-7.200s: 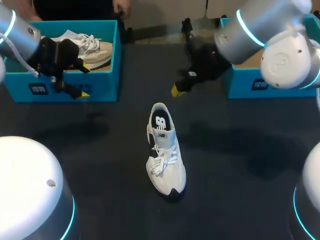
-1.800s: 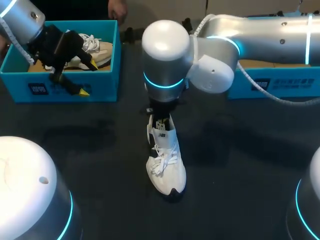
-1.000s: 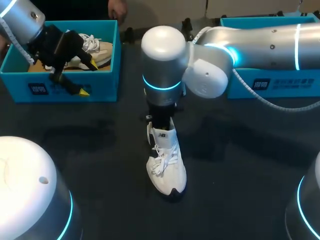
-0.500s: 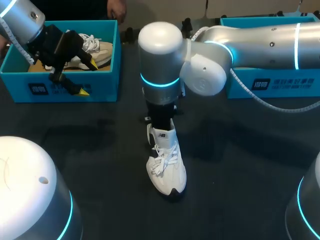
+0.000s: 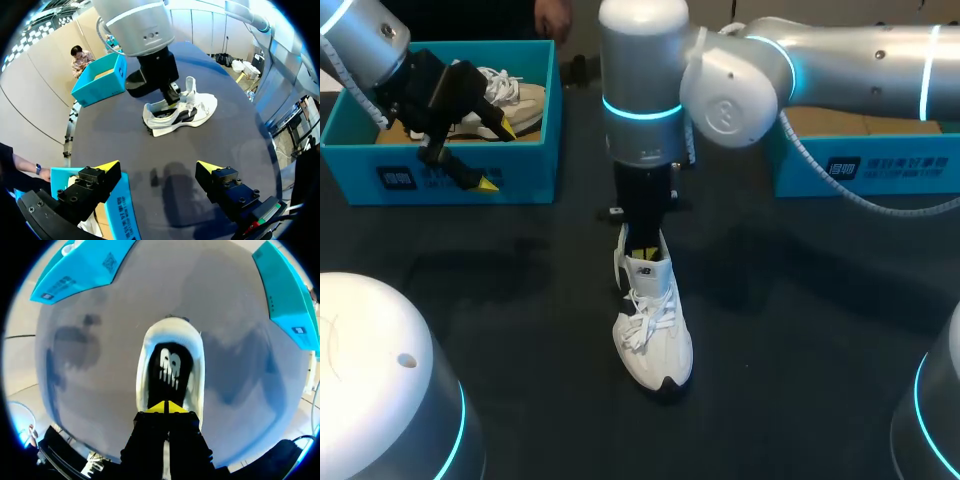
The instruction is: Take the shoe out of the shoebox, open the shoe tongue, remove and reinsert the insole, then place the shoe into the shoebox
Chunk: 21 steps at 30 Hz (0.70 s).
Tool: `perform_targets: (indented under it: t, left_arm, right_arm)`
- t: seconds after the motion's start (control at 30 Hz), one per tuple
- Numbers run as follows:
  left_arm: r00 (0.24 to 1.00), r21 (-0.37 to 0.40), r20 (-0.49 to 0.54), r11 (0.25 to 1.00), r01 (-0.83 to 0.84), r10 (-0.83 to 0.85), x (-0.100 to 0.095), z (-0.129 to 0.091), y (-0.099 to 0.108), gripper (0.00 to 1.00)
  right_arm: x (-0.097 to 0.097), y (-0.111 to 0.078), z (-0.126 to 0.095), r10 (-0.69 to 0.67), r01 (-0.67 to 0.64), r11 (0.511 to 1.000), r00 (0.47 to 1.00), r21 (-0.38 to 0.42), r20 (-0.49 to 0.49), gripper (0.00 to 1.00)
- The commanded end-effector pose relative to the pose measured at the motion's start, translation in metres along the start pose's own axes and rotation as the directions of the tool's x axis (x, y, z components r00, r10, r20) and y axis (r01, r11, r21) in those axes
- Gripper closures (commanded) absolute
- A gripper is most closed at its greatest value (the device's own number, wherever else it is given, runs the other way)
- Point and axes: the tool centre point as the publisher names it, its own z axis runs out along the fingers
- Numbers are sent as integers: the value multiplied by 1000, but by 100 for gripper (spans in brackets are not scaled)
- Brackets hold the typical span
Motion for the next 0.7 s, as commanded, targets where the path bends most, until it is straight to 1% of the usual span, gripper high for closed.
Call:
perform_targets:
  t: [0.03, 0.1, 0.13, 0.23, 0.27, 0.3, 0.33, 0.37, 0.7]
  left_arm:
    - [1000, -1, -3, 1000, -1, 1, -1, 0, 0, 0]
    - [1000, -1, -3, 1000, -1, 1, -1, 0, 0, 0]
    - [1000, -1, -3, 1000, -1, 1, -1, 0, 0, 0]
    - [1000, -1, -3, 1000, -1, 1, -1, 0, 0, 0]
    - [1000, -1, -3, 1000, -1, 1, -1, 0, 0, 0]
    - [1000, -1, -3, 1000, -1, 1, -1, 0, 0, 0]
    - [1000, -1, -3, 1000, -1, 1, -1, 0, 0, 0]
    - [1000, -1, -3, 1000, -1, 1, -1, 0, 0, 0]
    - [1000, -1, -3, 1000, -1, 1, -1, 0, 0, 0]
  right_arm:
    - [-1, -8, -1, 10, -9, 998, 1000, 61, -13, 100]
    - [-1, -11, -2, 21, -20, 998, 1000, 67, -21, 100]
    - [-1, -12, -1, 23, -21, 996, 1000, 87, -14, 100]
    - [-2, -14, 1, 34, -32, 995, 999, 90, -20, 100]
    - [-3, -15, 2, 44, -42, 995, 999, 91, -21, 76]
    - [-3, -15, 2, 47, -45, 994, 999, 96, -17, 59]
    - [-3, -15, 2, 48, -46, 995, 999, 93, -16, 47]
    - [-3, -15, 2, 50, -48, 995, 999, 89, -20, 0]
    - [-3, -13, 4, 46, -42, 995, 998, 89, -41, 0]
